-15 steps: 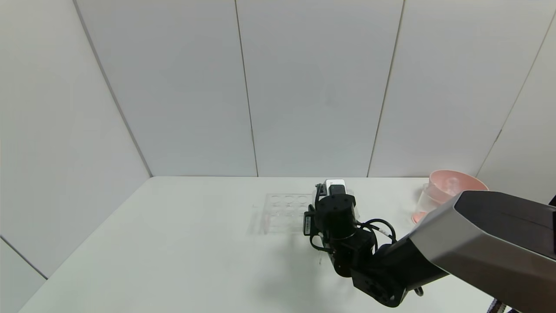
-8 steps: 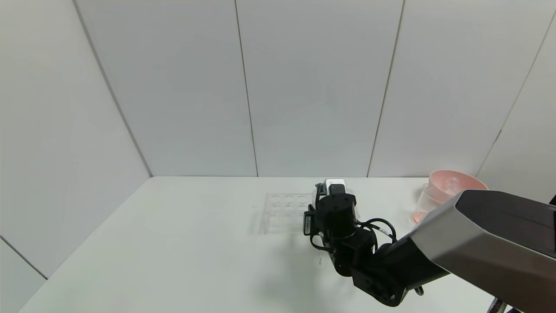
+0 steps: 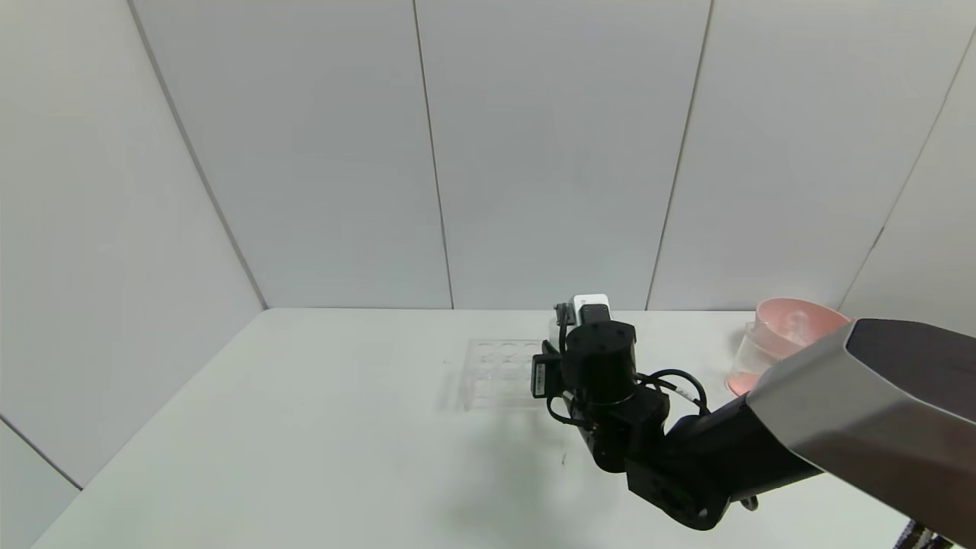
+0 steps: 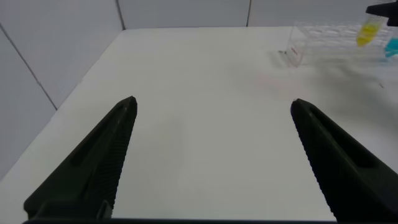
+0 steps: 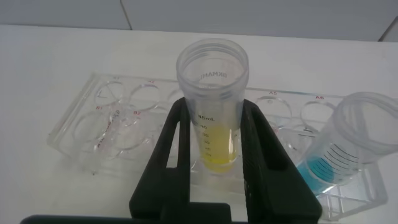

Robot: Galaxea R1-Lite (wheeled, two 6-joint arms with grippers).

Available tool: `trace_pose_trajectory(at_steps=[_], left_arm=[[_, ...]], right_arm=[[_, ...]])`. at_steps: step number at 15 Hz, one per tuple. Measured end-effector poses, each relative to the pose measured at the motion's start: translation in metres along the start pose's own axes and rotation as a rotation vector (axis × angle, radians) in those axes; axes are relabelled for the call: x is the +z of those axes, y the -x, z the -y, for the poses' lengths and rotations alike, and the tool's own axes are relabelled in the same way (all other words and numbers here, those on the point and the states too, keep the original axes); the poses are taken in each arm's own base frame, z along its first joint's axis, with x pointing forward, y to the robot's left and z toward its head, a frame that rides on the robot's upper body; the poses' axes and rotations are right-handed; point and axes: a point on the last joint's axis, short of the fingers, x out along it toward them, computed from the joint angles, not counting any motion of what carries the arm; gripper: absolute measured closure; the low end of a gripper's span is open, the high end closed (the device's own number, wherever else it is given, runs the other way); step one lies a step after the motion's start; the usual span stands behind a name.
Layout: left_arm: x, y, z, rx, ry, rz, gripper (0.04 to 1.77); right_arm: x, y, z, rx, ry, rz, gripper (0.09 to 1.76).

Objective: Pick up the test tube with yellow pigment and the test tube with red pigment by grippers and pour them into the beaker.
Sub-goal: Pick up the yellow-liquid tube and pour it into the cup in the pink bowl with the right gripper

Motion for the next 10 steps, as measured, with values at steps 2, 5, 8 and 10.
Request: trace_pose_trajectory(at_steps=[2, 5, 8, 10], left_arm=[[0.000, 0.000, 0.000, 0.000, 0.000, 0.000, 0.05], [0.000, 0.000, 0.000, 0.000, 0.000, 0.000, 0.05], [0.000, 0.000, 0.000, 0.000, 0.000, 0.000, 0.05], [0.000, 0.000, 0.000, 0.000, 0.000, 0.000, 0.05]], right_arm=[[0.007, 0.003, 0.000, 0.002, -0.005, 0.012, 1.31], [0.024, 0.010, 0.002, 0.007, -0.005, 0.050, 1.31], [0.047, 0.018, 0.009, 0.001, -0.018, 0.096, 1.31], [0.063, 0.023, 0.016, -0.012, -0.021, 0.129, 1.31]])
